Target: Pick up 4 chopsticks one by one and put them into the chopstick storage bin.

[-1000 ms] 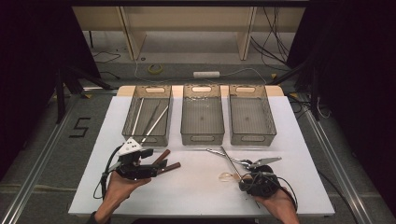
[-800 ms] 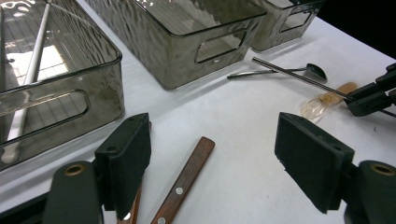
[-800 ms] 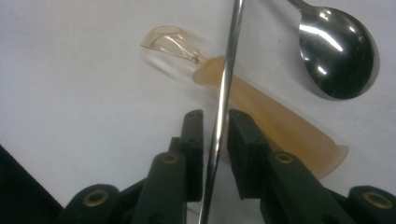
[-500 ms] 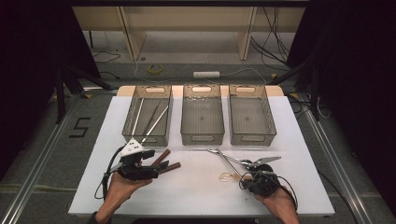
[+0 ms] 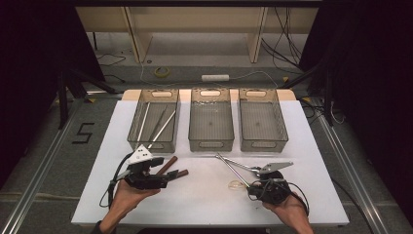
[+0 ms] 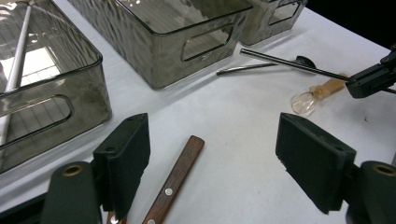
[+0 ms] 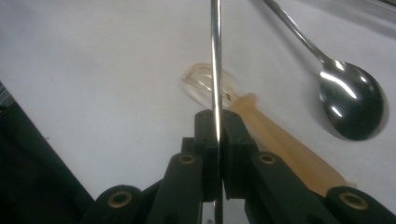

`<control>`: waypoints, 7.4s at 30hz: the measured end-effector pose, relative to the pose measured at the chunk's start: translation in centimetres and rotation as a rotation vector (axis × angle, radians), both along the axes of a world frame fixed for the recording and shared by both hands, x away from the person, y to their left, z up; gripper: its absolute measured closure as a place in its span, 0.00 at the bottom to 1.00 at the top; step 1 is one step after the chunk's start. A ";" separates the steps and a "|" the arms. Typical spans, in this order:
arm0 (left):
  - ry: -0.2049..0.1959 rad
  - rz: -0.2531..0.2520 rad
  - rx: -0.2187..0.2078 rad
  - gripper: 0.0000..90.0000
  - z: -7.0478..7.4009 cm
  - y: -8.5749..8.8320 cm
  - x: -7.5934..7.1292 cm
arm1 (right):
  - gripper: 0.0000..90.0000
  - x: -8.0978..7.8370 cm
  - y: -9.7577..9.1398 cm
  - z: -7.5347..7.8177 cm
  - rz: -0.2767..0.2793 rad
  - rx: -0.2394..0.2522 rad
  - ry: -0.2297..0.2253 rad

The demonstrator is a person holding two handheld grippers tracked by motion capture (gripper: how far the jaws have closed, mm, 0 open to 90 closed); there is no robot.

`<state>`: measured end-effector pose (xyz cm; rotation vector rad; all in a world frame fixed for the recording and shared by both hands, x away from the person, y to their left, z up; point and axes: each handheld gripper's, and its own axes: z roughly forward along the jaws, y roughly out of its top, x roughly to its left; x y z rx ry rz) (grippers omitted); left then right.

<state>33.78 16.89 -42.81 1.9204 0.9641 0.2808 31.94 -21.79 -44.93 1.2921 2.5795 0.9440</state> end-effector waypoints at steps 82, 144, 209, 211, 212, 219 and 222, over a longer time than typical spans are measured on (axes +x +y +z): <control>-0.076 -0.569 0.538 0.68 -1.5 -7.7 -2.1 | 0.96 -2.2 7.8 1.4 0.513 -0.078 -0.016; 0.025 -0.213 0.329 0.93 0.1 -1.1 0.8 | 0.40 0.7 -1.7 1.8 -0.019 0.183 -0.256; 0.060 0.292 0.106 0.93 2.8 5.7 12.0 | 0.33 0.0 -0.7 1.3 0.030 0.188 -0.246; 0.066 0.304 0.105 0.93 2.8 5.8 12.3 | 0.33 0.0 -0.7 1.3 0.031 0.189 -0.245; 0.069 0.308 0.103 0.93 2.7 5.8 12.5 | 0.33 0.0 -0.7 1.3 0.031 0.189 -0.246; 0.108 0.320 0.086 0.93 2.4 5.9 13.9 | 0.33 0.1 -0.6 1.3 0.033 0.190 -0.241; 0.125 0.325 0.100 0.93 2.0 5.9 14.6 | 0.33 0.1 -0.6 1.3 0.035 0.189 -0.241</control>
